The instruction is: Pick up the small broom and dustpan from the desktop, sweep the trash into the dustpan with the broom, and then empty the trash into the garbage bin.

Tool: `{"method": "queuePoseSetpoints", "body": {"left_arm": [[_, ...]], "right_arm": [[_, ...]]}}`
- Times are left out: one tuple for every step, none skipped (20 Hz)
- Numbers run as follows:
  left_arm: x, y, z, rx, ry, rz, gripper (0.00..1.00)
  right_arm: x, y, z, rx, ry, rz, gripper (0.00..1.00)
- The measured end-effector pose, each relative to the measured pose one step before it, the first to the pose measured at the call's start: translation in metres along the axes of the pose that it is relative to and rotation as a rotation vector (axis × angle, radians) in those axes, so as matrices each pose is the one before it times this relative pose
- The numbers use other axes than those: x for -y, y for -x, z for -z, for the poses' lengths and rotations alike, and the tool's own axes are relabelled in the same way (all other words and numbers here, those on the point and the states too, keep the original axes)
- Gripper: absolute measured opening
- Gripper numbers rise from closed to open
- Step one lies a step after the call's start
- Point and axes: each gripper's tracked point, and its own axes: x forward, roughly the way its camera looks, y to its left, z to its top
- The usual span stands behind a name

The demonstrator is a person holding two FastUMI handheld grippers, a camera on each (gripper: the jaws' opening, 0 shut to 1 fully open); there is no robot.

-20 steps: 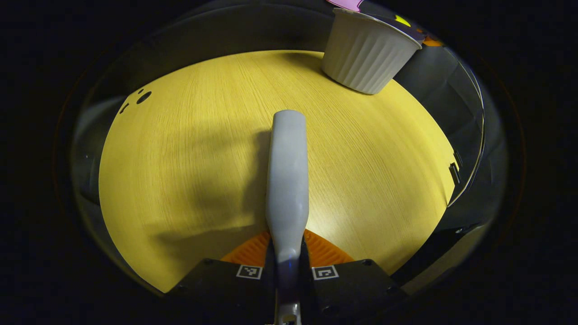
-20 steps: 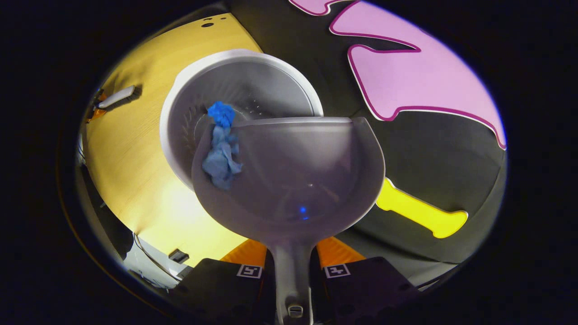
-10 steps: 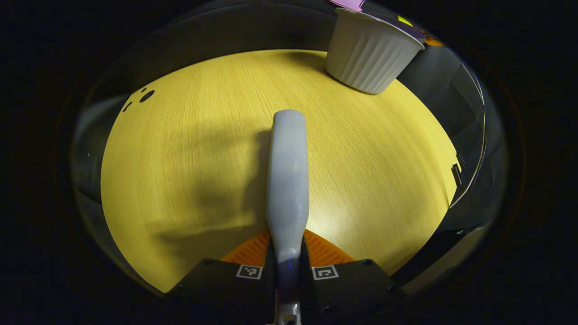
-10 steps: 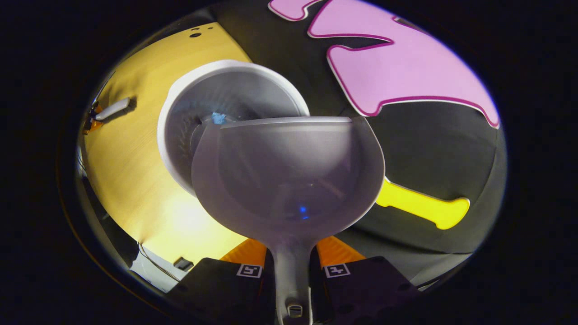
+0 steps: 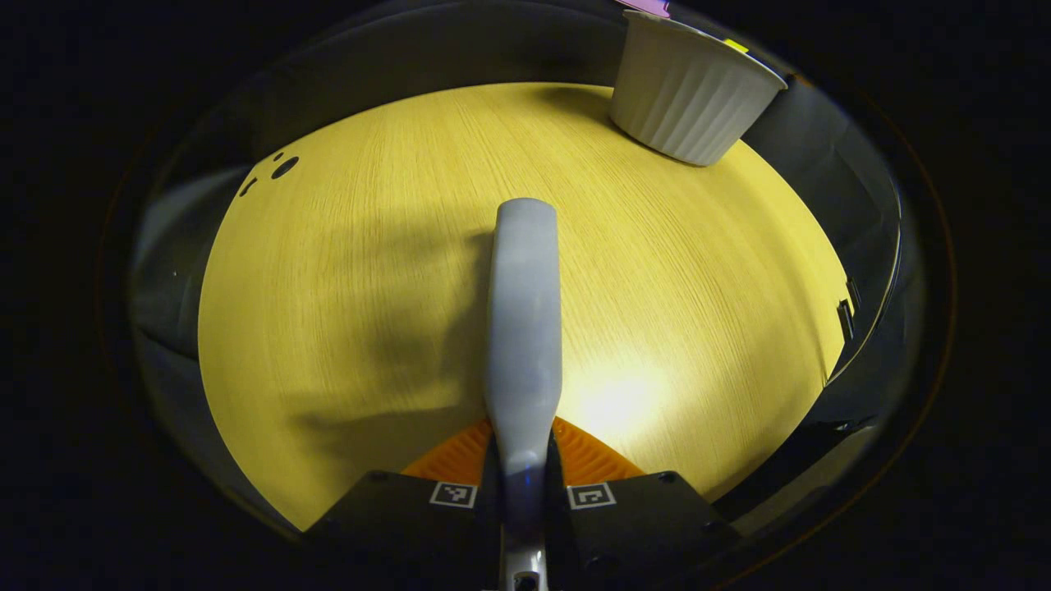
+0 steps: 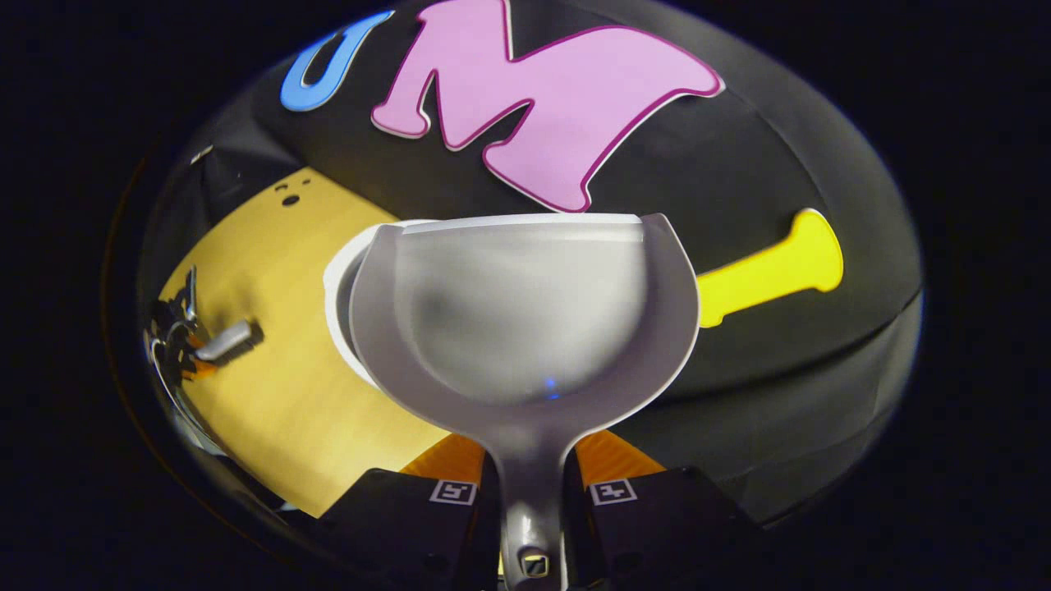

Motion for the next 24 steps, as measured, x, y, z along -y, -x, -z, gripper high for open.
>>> {"method": "queuePoseSetpoints", "body": {"left_arm": [[-0.0007,0.00085,0.00079,-0.00125,0.00393,-0.00492,0.26],[-0.00124,0.00073,0.00003,0.00075,0.00523,-0.00776,0.25],[-0.00198,0.00087,0.00034,-0.00038,0.00877,-0.01082,0.29],[-0.00215,0.00139,0.00106,-0.00152,0.00986,-0.00805,0.25],[-0.00169,0.00091,0.0005,-0.00039,0.00837,-0.0069,0.29],[-0.00093,0.0007,0.0018,-0.0023,0.00588,-0.00545,0.25],[-0.00015,0.00095,0.00086,-0.00294,0.00446,-0.00428,0.25],[-0.00002,0.00082,0.00041,-0.00186,0.00315,-0.00455,0.25],[0.00005,0.00046,0.00132,-0.00281,0.00584,-0.00603,0.25],[-0.00134,0.00045,0.00184,-0.00105,0.0074,-0.00702,0.26],[-0.00215,0.00067,0.00078,-0.00008,0.00788,-0.00765,0.26],[-0.002,0.00108,0.00096,0.0018,0.00542,-0.00636,0.26],[-0.00186,-0.00029,0.00102,0.00071,0.00301,-0.00716,0.25],[-0.00343,0.00033,0.0015,-0.00031,0.00211,-0.00625,0.26],[-0.00074,0.0004,0.00124,0.00043,0.00211,-0.0056,0.26],[-0.00089,0.00023,-0.00024,0.00245,0.00153,-0.00522,0.25],[0.00019,-0.00096,0.00116,0.00349,0.00087,-0.0033,0.26],[0.00034,0.0002,-0.00006,0.00189,-0.00088,-0.00193,0.22],[-0.00037,0.00012,0.00054,0.00301,-0.00155,-0.00143,0.26],[-0.00034,-0.00061,0.00087,0.00154,-0.0012,-0.00184,0.26],[0.00063,-0.00002,0.00013,0.00169,-0.00063,-0.00137,0.26],[0.00025,-0.00075,0.00013,0.00227,-0.00031,-0.00105,0.25],[-0.00025,-0.00044,0.00023,0.00188,-0.00021,-0.00092,0.25],[-0.00047,0.00003,0.00069,0.00093,-0.00024,-0.00058,0.26]], "right_arm": [[-0.00405,0.00636,0.00212,0.02768,-0.04357,-0.01135,0.35],[-0.00377,0.0082,0.00372,0.02652,-0.04495,-0.00915,0.35],[-0.00752,0.00918,0.00223,0.02813,-0.03945,-0.0197,0.35],[-0.00958,0.01266,0.00513,0.01985,-0.03316,-0.01746,0.35],[-0.00922,0.00923,0.00632,0.01446,-0.0202,-0.0169,0.35],[-0.0093,0.0073,0.01086,0.00686,-0.01655,-0.01302,0.35],[-0.01098,0.00714,0.01284,-0.00024,-0.0147,-0.01694,0.35],[-0.00893,0.00586,0.01106,-0.00378,-0.00603,-0.01379,0.35],[-0.01044,0.00488,0.01288,-0.00473,-0.00772,-0.01584,0.35],[-0.01075,0.00481,0.01344,-0.01191,-0.00718,-0.02428,0.35],[-0.01288,0.00471,0.01547,-0.01765,-0.00906,-0.02418,0.35],[-0.01223,0.00282,0.01664,-0.01902,-0.0109,-0.03007,0.35],[-0.01226,0.00231,0.01522,-0.02146,-0.01676,-0.02516,0.35],[-0.00989,-0.00151,0.01525,-0.01453,-0.00438,-0.02008,0.35],[-0.00637,-0.00221,0.01461,-0.0185,-0.00244,-0.00278,0.35],[-0.00638,-0.00353,0.01453,-0.0174,0.00364,-0.00541,0.35],[-0.00767,-0.00471,0.01343,-0.01393,-0.00126,-0.00551,0.35],[-0.00792,-0.00625,0.01378,-0.01373,-0.00089,-0.01016,0.35],[-0.00753,-0.00874,0.01188,-0.01571,-0.00188,-0.00984,0.35],[-0.00743,-0.00815,0.01163,-0.0115,-0.00032,-0.00562,0.35],[-0.00747,-0.00866,0.01151,-0.01719,0.00231,-0.00848,0.35],[-0.00586,-0.00943,0.01092,-0.01886,0.00337,-0.0071,0.35],[-0.00454,-0.01023,0.00944,-0.01654,0.00167,-0.00387,0.35],[-0.00389,-0.01194,0.00851,-0.01958,0.00197,-0.00146,0.35]]}}
